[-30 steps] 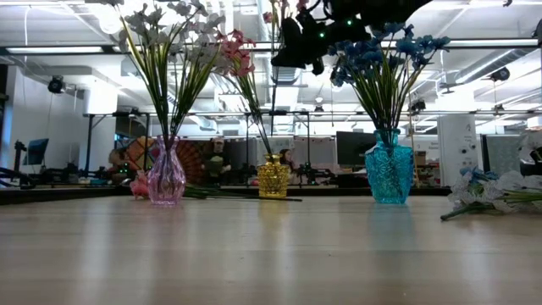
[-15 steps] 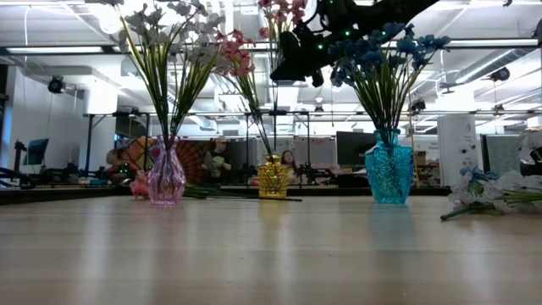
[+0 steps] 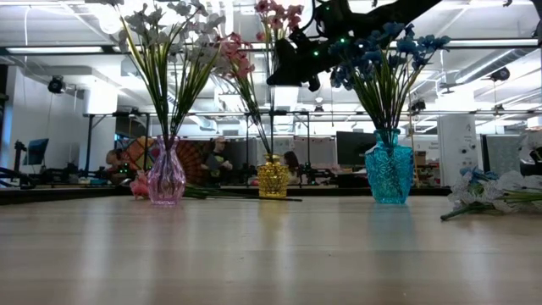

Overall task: Sort flowers into vase by color
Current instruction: Put the bottom pink flowers into the yellow vase

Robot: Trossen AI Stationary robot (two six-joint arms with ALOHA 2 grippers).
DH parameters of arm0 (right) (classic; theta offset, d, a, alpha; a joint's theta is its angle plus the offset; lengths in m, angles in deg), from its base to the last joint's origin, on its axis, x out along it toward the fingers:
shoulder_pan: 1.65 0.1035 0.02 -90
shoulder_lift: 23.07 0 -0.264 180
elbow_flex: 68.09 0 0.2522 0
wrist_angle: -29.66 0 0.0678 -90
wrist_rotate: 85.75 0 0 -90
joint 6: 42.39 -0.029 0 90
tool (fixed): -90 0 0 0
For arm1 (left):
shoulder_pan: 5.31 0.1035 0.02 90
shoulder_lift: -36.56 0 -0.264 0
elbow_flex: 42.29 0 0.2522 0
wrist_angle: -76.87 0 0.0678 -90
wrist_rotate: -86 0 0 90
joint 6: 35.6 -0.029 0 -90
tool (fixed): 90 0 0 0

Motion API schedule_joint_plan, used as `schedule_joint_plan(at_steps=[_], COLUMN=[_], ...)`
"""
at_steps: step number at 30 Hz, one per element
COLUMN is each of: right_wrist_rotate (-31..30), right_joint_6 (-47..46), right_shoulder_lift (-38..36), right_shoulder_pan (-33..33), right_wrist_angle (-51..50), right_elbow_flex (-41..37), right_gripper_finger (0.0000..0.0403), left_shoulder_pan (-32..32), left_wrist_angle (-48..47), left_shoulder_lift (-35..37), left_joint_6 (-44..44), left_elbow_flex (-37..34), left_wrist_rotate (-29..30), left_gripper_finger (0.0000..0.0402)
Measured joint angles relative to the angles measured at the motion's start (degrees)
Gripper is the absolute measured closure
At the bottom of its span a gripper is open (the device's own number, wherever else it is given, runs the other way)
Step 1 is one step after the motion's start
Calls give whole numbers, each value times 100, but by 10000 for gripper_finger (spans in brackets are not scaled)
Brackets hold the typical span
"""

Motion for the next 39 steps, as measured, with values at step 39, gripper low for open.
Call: schedule_joint_plan(at_steps=[39], right_wrist_rotate=[69], right_joint_6=[-134], right_shoulder_lift=[18], right_shoulder_pan=[-26], right_wrist_angle=[-421], right_elbow_flex=[0], right_gripper_finger=[387], left_shoulder_pan=[-844], left_wrist_angle=[1776], left_shoulder_lift=[162], left_joint_6=[966], left_elbow_flex=[-1964], left_wrist_rotate=[-1121], left_gripper_finger=[217])
